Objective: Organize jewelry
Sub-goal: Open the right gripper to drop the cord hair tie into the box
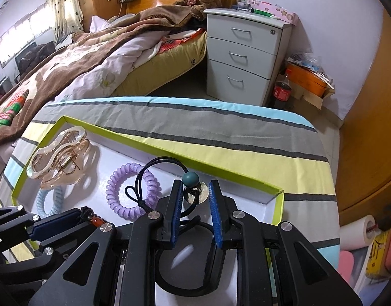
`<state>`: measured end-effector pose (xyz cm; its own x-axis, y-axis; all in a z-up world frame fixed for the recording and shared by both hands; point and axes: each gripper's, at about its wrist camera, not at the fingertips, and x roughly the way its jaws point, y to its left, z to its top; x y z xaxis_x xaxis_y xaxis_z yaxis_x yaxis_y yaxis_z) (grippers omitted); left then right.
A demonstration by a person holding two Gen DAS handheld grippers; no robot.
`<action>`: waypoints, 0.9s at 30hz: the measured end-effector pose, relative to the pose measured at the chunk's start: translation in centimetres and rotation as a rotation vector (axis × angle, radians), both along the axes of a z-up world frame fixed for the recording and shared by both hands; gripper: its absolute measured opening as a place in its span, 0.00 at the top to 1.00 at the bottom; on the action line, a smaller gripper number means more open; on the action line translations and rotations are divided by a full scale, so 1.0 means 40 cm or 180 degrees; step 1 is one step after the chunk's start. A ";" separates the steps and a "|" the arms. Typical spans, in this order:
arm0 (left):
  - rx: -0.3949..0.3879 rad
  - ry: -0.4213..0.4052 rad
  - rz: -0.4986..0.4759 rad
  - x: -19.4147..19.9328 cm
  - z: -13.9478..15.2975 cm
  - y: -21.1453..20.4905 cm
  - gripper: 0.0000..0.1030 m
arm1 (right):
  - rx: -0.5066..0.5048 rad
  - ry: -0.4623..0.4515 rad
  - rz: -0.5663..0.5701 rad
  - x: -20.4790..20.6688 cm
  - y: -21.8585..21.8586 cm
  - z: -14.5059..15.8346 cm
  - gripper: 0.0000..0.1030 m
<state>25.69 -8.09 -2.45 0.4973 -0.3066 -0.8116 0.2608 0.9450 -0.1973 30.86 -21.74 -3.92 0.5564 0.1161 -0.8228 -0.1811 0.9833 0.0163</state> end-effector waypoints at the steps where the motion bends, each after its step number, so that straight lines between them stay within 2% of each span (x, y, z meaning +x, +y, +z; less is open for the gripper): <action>1: 0.0005 0.0000 0.0004 0.000 -0.001 0.000 0.85 | -0.0002 0.0004 -0.0004 0.001 0.000 -0.001 0.79; 14: 0.0010 0.0049 0.0031 0.009 -0.010 0.003 0.83 | -0.0013 -0.0007 -0.0061 0.003 -0.001 0.000 0.79; 20: 0.0008 0.0057 0.0035 0.011 -0.013 0.003 0.75 | -0.0018 -0.0010 -0.0067 0.001 -0.003 0.002 0.78; 24: 0.0011 0.0051 0.0036 0.009 -0.012 0.003 0.72 | -0.0009 -0.0023 -0.0081 -0.002 -0.006 0.008 0.71; 27: 0.0015 0.0043 0.0033 0.007 -0.010 0.000 0.66 | -0.0010 -0.0034 -0.0077 -0.005 -0.006 0.012 0.67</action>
